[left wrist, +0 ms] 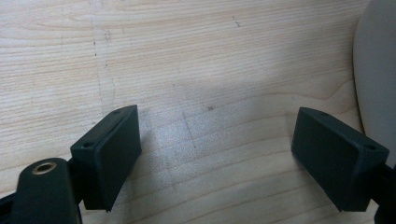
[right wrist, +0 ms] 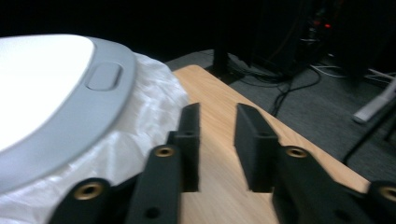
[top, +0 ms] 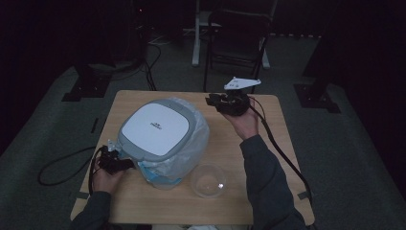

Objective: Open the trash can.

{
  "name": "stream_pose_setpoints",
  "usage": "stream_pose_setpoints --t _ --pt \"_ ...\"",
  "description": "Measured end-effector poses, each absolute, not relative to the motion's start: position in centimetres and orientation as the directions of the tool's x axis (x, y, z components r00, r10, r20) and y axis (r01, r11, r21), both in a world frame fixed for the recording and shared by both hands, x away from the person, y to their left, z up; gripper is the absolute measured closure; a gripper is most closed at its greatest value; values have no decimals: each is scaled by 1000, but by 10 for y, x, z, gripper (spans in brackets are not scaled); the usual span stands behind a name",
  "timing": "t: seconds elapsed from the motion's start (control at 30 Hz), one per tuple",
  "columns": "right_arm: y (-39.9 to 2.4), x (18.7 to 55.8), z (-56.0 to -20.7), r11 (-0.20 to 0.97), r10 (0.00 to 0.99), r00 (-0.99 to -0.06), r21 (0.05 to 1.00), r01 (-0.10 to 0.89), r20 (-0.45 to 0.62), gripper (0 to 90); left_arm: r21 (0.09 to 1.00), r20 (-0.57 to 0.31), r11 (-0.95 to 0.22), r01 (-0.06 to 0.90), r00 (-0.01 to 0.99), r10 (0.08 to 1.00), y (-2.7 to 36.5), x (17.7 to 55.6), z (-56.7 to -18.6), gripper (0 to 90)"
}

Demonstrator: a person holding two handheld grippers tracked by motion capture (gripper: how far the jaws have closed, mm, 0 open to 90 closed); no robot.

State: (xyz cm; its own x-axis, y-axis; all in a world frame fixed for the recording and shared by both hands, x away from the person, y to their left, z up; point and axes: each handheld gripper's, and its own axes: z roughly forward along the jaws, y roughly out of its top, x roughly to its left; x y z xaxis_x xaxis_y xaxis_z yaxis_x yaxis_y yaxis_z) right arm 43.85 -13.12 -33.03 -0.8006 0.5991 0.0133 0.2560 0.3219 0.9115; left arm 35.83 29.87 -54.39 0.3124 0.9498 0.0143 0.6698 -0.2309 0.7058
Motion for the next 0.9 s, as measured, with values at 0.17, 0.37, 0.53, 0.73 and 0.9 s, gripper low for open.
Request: stream_pose_setpoints --t 0.17,0.37,0.53,0.73,0.9 --pt "-118 437 -329 349 567 -824 907 235 -5 899 705 16 -233 669 314 949 299 358 -544 167" --pt "-102 433 -326 355 526 -850 910 216 -3 900 705 16 -233 670 314 949 299 358 -544 167" --pt "-87 430 -324 362 490 -872 910 202 -1 900 706 14 -231 670 312 950 299 358 -544 167" --pt "-73 429 -327 372 456 -890 906 204 14 900 705 16 -234 670 314 949 299 358 -544 167" --pt "-59 429 -325 389 435 -900 901 191 3 900 705 16 -233 670 314 949 299 358 -544 167"
